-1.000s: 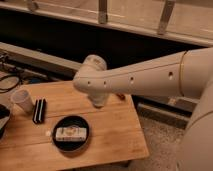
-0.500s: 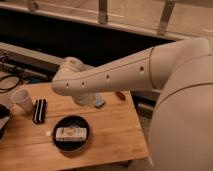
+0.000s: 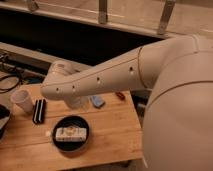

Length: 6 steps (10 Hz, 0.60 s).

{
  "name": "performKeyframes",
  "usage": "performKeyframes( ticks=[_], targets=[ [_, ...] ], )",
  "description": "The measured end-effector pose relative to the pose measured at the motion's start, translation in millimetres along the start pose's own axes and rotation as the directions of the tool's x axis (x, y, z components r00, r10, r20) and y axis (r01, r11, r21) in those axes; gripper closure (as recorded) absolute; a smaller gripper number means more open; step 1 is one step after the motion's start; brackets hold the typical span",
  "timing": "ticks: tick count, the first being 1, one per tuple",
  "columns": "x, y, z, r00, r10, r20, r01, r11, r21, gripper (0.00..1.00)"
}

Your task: Move the arm in a circular motion

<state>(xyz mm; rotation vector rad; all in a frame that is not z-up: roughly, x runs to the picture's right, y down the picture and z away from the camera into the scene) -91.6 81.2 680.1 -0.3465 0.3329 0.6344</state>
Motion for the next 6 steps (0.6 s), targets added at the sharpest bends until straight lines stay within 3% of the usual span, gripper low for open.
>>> performKeyframes(
  ticks=[3, 6],
  targets=[
    [3, -56, 14, 0.996, 0.078, -0.037, -0.075, 0.995, 0.063, 1.00],
    [25, -126, 27, 0.974, 0.220, -0.060, -0.214, 0.972, 0.101, 1.00]
  ],
)
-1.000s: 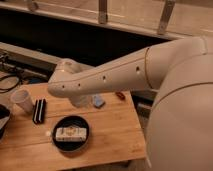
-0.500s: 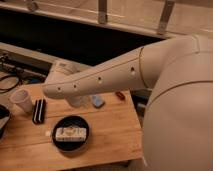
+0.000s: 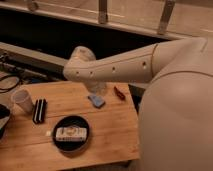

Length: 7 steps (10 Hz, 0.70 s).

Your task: Move the arm in a circular motion

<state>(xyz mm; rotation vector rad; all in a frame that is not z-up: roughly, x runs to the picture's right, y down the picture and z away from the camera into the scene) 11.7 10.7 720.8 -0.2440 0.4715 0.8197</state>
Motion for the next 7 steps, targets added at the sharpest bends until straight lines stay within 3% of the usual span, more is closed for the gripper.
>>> performKeyframes(
  ticks=[1, 2, 3, 4, 5, 7],
  targets=[
    [17, -28, 7, 0.996, 0.086, -0.006, -0.086, 0.996, -0.007, 1.00],
    [27, -37, 9, 0.992, 0.126, -0.003, -0.126, 0.992, -0.021, 1.00],
    [40, -50, 11, 0.982, 0.190, 0.002, -0.190, 0.981, -0.047, 1.00],
    [55, -60, 16, 0.964, 0.267, -0.006, -0.267, 0.960, -0.084, 1.00],
    [65, -58, 18, 0.954, 0.299, -0.013, -0.299, 0.950, -0.088, 1.00],
    [70, -43, 12, 0.968, 0.250, -0.015, -0.250, 0.966, -0.061, 1.00]
  ],
)
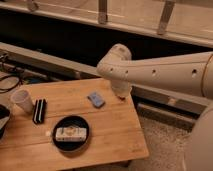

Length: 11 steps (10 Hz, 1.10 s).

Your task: Move the arm in a circular motion

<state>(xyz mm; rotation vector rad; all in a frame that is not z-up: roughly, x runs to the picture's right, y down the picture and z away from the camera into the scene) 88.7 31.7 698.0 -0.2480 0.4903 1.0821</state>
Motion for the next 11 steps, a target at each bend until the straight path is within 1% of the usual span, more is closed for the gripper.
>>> performKeyframes(
  ticks=[1, 2, 3, 4, 5, 6, 7, 8, 9, 10, 11],
  targets=[
    [4, 19, -7, 0.999, -0.049, -0.012, 0.049, 0.999, 0.017, 1.00],
    [8, 38, -15, 0.998, -0.063, -0.015, 0.063, 0.998, 0.026, 1.00],
    [13, 50, -20, 0.997, -0.072, -0.016, 0.073, 0.997, 0.031, 1.00],
    [22, 64, -26, 0.995, -0.094, -0.019, 0.095, 0.995, 0.037, 1.00],
    [26, 71, -29, 0.993, -0.113, -0.024, 0.114, 0.992, 0.044, 1.00],
    [23, 79, -32, 0.990, -0.137, -0.021, 0.138, 0.989, 0.049, 1.00],
    [13, 90, -34, 0.986, -0.166, -0.021, 0.167, 0.985, 0.054, 1.00],
    [-4, 101, -35, 0.979, -0.204, -0.023, 0.205, 0.977, 0.062, 1.00],
    [-10, 104, -35, 0.976, -0.217, -0.027, 0.218, 0.974, 0.064, 1.00],
    [-12, 107, -35, 0.974, -0.224, -0.030, 0.225, 0.972, 0.065, 1.00],
    [-8, 111, -35, 0.972, -0.233, -0.040, 0.236, 0.969, 0.068, 1.00]
  ],
)
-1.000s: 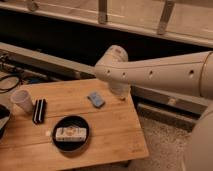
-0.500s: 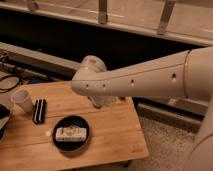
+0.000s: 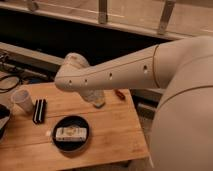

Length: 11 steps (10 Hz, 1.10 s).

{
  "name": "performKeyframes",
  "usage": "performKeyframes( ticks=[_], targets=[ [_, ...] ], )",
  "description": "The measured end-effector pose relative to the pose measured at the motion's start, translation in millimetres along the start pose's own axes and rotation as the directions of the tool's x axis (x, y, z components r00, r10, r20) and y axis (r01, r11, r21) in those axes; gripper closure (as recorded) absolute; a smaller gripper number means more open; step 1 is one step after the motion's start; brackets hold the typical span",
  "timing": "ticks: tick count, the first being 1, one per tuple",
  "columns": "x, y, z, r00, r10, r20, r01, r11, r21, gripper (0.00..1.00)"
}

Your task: Move the arm in a circular motion

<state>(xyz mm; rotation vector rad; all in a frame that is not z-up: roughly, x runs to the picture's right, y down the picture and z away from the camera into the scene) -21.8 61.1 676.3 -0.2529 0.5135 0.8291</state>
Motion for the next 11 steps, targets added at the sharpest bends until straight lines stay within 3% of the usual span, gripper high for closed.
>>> performKeyframes(
  ticks=[3, 5, 8, 11],
  targets=[
    [0, 31, -15, 1.000, -0.019, -0.003, 0.019, 1.000, -0.002, 1.00],
    [-12, 34, -17, 0.999, -0.031, -0.008, 0.031, 0.999, -0.007, 1.00],
    [-31, 10, -9, 0.999, -0.038, 0.010, 0.038, 0.999, -0.006, 1.00],
    [-16, -15, 0, 1.000, 0.013, 0.024, -0.013, 1.000, -0.009, 1.00]
  ],
)
